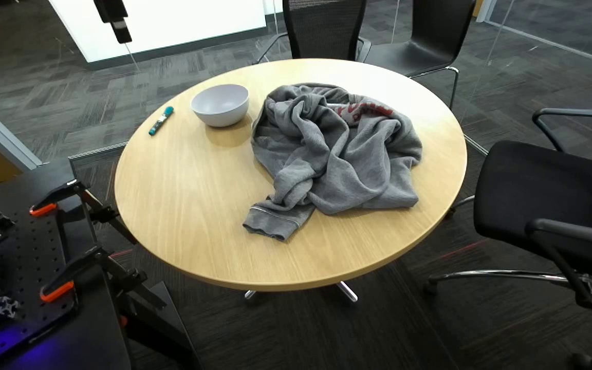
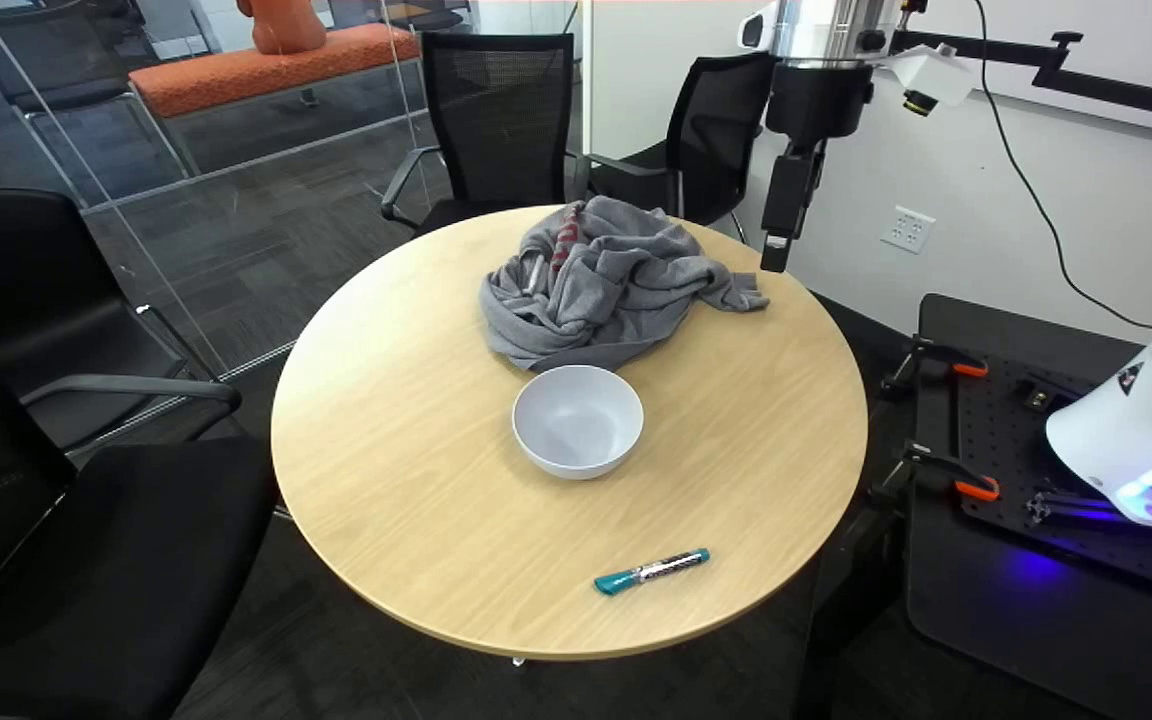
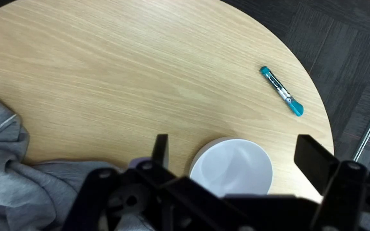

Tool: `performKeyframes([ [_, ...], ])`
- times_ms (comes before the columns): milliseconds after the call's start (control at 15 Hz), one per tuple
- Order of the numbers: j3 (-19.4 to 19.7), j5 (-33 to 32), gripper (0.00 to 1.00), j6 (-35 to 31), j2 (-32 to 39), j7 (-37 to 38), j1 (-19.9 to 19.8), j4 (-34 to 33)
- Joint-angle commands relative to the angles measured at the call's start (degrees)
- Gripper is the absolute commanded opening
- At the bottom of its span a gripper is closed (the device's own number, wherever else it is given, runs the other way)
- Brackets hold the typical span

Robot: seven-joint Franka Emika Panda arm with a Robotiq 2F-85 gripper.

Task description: Put the marker in the bowl

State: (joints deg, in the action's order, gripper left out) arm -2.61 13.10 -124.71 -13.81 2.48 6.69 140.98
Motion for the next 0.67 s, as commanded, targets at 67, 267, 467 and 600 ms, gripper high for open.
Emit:
performKeyframes([
  [67, -3.4, -0.2, 1.00, -7.8, -1.5, 0.4, 1.2, 2.5],
  [267, -6.1, -0.9, 1.00, -13.9, -1.2, -0.2, 3.1, 4.0],
  [467, -8.6, -1.6, 1.00, -17.7, -0.7, -0.7, 5.5, 5.3],
  [600, -10.0, -2.1, 1.00, -19.6, 0.0, -1.3, 7.0, 5.8],
])
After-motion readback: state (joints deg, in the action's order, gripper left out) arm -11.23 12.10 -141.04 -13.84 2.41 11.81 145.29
